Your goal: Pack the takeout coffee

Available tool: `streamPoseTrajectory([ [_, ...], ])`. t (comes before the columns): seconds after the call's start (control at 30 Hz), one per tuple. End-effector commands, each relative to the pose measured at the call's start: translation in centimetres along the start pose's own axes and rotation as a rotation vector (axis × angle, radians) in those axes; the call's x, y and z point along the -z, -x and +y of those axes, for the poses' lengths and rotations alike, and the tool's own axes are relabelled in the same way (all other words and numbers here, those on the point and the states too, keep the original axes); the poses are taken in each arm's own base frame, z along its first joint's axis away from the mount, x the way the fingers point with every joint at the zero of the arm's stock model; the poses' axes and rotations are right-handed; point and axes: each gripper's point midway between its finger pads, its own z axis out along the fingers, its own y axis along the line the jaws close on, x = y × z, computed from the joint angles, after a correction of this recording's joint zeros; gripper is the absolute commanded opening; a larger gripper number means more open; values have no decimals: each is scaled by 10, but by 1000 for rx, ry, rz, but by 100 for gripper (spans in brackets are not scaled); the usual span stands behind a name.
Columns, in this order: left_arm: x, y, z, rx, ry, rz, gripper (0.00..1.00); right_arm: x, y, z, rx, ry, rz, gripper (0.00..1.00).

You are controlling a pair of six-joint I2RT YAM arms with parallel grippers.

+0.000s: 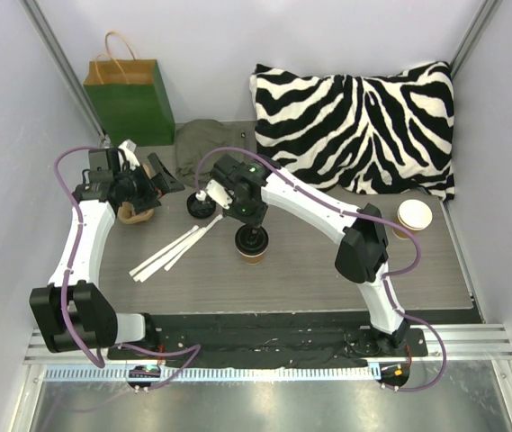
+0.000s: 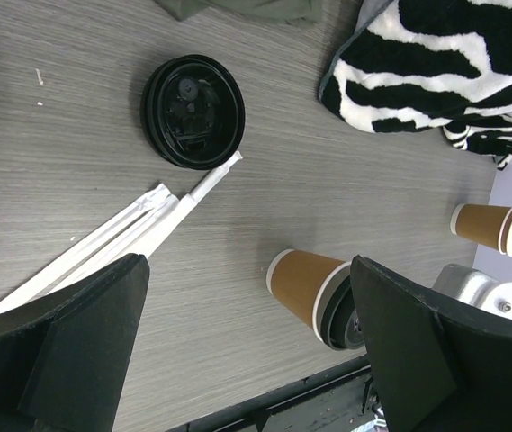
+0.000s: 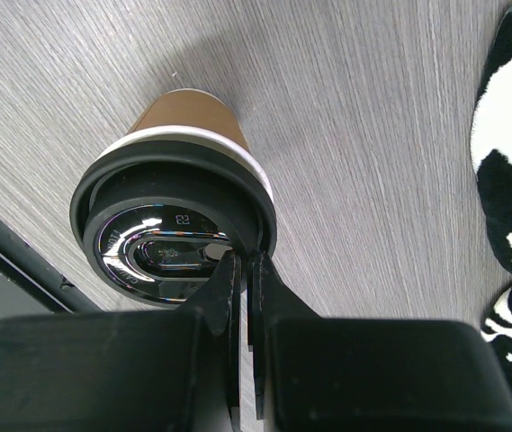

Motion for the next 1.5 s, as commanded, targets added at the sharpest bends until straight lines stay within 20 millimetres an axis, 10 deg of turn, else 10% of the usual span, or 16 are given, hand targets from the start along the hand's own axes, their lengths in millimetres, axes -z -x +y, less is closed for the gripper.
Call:
streamPoseTrajectory([
  [0.0,0,12,-6,-8,-33,-32,100,-2,2,2,-3,-2,-3,5],
  [0.73,-3,7,-7,-4,-47,-12,100,-3,9,4,-3,16,-18,30],
  [1.13,5,8,-21,-48,-118,-14,100,51,21,-6,26,-6,-130,59],
  [1.37,25,-12,-67,-37,-441,101,100,92,3,-35,-100,94,-271,58],
  [1.47,24,-38,-80,25,-558,164,95,98,2,-30,-272,322,-378,42],
])
